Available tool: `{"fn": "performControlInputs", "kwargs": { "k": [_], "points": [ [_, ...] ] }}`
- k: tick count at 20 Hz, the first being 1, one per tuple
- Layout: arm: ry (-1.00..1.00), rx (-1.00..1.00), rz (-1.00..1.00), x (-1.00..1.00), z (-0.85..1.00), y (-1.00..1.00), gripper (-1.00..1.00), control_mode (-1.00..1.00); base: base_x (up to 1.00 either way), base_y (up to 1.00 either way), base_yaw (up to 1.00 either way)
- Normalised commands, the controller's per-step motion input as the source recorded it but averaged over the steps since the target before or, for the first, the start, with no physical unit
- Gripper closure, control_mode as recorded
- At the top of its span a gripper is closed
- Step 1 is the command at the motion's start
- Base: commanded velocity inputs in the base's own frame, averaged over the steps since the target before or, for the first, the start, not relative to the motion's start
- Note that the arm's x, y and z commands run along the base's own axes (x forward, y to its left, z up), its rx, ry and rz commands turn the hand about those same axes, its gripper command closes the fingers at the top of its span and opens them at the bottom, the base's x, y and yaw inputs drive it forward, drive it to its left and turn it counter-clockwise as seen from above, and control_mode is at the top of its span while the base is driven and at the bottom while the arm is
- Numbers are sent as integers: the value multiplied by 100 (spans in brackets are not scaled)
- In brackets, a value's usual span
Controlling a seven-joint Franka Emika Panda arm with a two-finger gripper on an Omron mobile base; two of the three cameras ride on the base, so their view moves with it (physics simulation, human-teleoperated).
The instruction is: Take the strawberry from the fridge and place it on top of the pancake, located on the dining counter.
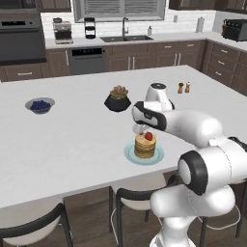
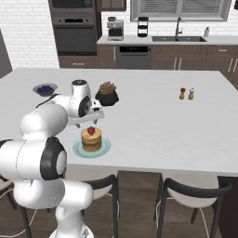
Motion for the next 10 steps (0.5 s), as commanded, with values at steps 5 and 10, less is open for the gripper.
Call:
{"fn": "performControlInputs", "kwargs": {
  "k": [5,10],
  "points": [
    [-17,0,0,-63,92,24,-100,-100,0,0,0],
    [-23,4,0,-100,50,35,-100,-100,0,0,0]
  ]
}}
